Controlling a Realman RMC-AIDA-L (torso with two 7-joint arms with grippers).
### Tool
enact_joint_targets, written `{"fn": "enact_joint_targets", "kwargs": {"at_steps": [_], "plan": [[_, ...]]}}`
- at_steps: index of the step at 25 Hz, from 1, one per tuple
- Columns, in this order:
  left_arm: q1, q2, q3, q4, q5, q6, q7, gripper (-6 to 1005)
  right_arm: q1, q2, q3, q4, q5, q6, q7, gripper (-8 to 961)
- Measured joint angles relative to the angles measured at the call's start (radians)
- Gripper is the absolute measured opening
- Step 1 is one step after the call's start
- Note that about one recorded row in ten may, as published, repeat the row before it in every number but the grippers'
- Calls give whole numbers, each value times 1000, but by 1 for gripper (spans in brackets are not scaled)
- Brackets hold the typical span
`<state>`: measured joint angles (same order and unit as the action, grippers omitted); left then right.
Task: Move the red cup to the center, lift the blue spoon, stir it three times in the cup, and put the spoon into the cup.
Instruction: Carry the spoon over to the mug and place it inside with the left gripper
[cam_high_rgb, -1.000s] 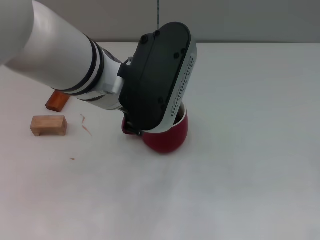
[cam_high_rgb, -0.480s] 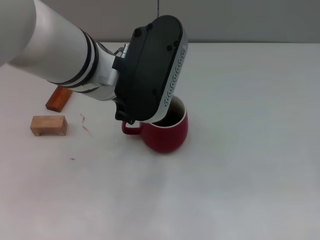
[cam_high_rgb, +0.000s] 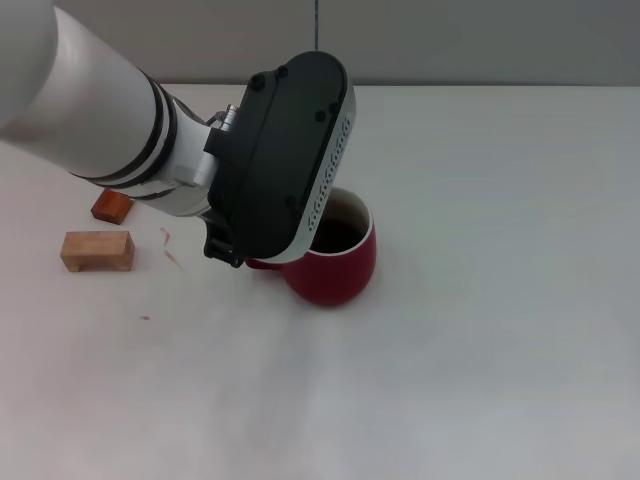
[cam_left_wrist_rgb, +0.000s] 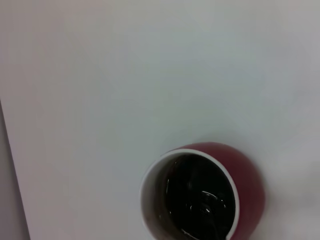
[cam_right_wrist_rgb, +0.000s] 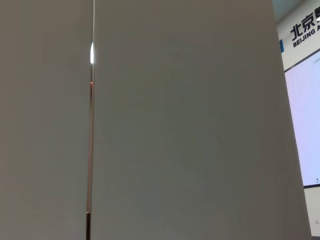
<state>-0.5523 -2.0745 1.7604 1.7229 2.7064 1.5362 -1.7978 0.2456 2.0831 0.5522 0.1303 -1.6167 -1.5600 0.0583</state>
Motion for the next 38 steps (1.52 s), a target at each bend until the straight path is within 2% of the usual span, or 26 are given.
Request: {"fn": "enact_joint_targets", "kwargs": {"at_steps": [9, 19, 30, 38], "plan": [[-1, -4, 24, 11, -26, -2, -1, 169, 0, 0, 0, 0, 0, 0, 0, 684], [-7, -4, 47, -31, -69, -102, -5, 168, -2, 2, 0, 2, 0, 0, 0, 687], [-5, -4, 42, -76, -7, -156, -8, 168, -2, 2, 0, 2, 0, -1, 0, 687], [0, -1, 42, -64, 33, -113, -19, 168, -2, 2, 0, 2, 0, -2, 0, 687]]}}
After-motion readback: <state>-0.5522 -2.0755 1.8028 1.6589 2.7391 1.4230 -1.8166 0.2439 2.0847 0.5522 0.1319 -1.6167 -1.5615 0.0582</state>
